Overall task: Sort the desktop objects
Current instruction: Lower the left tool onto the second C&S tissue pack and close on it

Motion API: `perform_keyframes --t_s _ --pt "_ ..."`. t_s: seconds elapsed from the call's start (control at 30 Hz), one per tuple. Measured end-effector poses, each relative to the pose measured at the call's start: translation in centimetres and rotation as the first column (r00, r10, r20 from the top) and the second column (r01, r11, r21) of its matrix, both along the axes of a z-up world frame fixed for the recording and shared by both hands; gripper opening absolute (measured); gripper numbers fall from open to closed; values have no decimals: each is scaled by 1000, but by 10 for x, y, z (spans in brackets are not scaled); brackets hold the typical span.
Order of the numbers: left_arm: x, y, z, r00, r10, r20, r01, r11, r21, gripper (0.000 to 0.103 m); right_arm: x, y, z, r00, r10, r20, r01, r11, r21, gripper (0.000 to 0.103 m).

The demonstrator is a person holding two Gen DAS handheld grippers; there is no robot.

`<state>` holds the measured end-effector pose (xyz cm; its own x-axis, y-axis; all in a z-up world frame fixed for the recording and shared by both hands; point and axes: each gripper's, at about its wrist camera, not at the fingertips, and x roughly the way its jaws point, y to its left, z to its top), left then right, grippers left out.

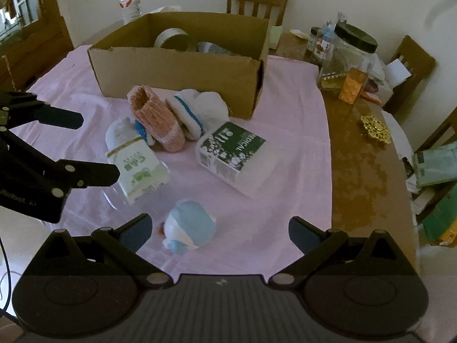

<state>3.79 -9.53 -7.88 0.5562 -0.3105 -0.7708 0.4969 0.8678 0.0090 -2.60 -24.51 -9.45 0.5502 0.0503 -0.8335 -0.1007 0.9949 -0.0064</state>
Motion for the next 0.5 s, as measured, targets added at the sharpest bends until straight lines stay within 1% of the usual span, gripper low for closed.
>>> perform_keyframes --t_s 0.17,0.3,0.4,0.47,0.5 --pt "3 -10 -11 1000 -13 4 13 999 43 93 2 -11 -7 1000 17 -2 -17 1000 25 103" --pt "4 -15 -16 999 -32 0 32 998 49 91 3 -17 -10 1000 21 -6 -20 999 46 103" --pt "6 -16 -20 1000 -29 -5 29 998 49 86 3 -21 -12 1000 23 -8 -23 998 53 103" --pt "7 -17 -21 999 -33 -12 34 998 43 79 4 -23 -12 1000 25 -5 -25 998 50 103" --pt "7 -17 -21 999 -34 -14 35 999 41 78 5 -24 -12 1000 26 -4 -26 998 49 103"
